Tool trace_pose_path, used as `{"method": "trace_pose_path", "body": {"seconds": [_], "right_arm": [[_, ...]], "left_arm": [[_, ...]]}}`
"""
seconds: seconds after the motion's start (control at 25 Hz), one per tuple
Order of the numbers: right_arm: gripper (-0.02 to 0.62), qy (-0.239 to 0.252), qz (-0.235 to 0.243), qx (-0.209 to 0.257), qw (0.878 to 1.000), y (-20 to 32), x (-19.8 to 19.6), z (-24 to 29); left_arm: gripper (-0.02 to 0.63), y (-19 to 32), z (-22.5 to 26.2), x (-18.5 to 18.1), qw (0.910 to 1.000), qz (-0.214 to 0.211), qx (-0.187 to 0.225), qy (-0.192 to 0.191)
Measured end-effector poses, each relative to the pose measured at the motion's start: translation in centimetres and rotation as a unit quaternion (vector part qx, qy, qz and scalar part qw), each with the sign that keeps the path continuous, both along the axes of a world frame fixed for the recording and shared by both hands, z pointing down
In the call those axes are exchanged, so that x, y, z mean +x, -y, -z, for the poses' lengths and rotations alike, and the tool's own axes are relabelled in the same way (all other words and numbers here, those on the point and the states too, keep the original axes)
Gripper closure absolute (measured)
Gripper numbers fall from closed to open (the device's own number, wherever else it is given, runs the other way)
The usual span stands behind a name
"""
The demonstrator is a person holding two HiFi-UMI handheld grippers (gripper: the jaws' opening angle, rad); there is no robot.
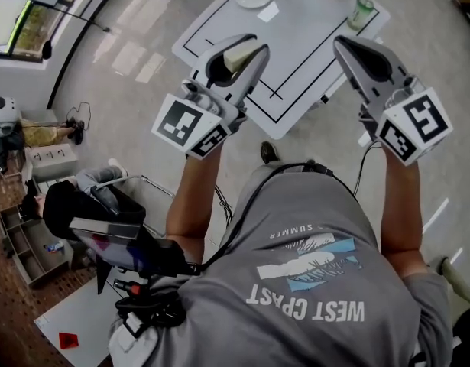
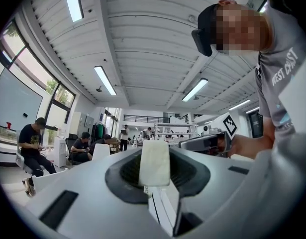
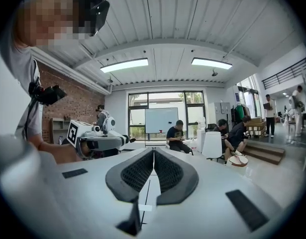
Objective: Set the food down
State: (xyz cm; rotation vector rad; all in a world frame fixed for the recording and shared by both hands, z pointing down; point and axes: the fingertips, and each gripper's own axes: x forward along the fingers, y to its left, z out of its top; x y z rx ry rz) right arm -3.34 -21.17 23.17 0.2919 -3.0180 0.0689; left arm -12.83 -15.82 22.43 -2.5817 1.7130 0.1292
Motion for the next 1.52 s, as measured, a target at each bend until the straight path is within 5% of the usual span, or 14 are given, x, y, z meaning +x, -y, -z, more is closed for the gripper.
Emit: {"method": "trace_pose_path", "body": {"seconds": [0.68,1.12,1.52], "right_arm": [[0.588,-0.032,-0.066,0.006,0.997,4.2,-6.4,-0.8],[0.588,-0.020,-0.015,-0.023,0.999,10.9,-5.8,-1.0],[0.588,0.005,0.061,-0.038,0.997,15.7,-9.4,-2.0]], "left_arm": [[0.505,6.4,0.0,-6.8,0.9970,-0.070,0.024,-0.020],[0.504,12.9,-0.3,-5.7,0.9998,-0.018,-0.009,-0.005],[0.505,17.5,-2.8,-7.4,0.9963,0.057,-0.059,0.026]]}}
